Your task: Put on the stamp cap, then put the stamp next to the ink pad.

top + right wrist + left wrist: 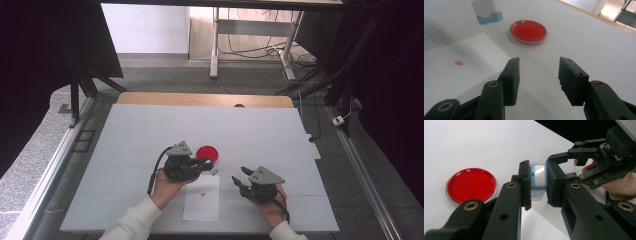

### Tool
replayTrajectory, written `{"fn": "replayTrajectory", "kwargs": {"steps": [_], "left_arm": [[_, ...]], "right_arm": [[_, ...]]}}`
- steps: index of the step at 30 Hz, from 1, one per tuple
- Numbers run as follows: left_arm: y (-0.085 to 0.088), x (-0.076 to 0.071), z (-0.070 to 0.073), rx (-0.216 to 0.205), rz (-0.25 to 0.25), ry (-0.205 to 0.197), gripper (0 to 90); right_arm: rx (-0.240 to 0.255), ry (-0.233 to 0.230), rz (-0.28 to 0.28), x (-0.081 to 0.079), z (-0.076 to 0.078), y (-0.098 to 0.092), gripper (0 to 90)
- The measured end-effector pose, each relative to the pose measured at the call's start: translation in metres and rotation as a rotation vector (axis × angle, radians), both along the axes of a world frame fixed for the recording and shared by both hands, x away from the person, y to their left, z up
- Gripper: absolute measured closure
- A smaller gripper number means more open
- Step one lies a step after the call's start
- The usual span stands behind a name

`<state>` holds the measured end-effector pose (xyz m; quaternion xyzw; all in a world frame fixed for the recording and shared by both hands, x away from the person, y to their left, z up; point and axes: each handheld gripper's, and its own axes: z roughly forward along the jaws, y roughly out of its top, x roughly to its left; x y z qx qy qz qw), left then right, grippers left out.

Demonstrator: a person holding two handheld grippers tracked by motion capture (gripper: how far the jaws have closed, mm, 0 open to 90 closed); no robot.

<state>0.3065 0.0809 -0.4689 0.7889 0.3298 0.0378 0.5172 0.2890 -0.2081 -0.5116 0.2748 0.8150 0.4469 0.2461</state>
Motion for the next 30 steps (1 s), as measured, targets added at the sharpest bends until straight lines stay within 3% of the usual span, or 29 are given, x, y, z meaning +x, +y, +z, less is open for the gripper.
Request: {"fn": "replayTrajectory", "kwargs": {"steps": [10, 17, 26, 30], "left_arm": [[0.014, 0.000, 0.011, 0.039, 0.017, -0.054, 75.3], [0.026, 0.005, 0.016, 0.048, 0.028, -0.063, 75.2], [0.038, 0.016, 0.014, 0.073, 0.062, -0.056, 75.1], [0.043, 0.023, 0.009, 0.112, 0.090, -0.048, 75.1]], "right_arm": [[0.031, 0.016, -0.067, -0.005, 0.004, -0.050, 51.3], [0.036, 0.023, -0.092, -0.009, 0.004, -0.076, 51.2], [0.024, 0.028, -0.103, -0.005, 0.003, -0.082, 50.2], [0.019, 0.033, -0.101, -0.004, 0.003, -0.083, 50.1]]}}
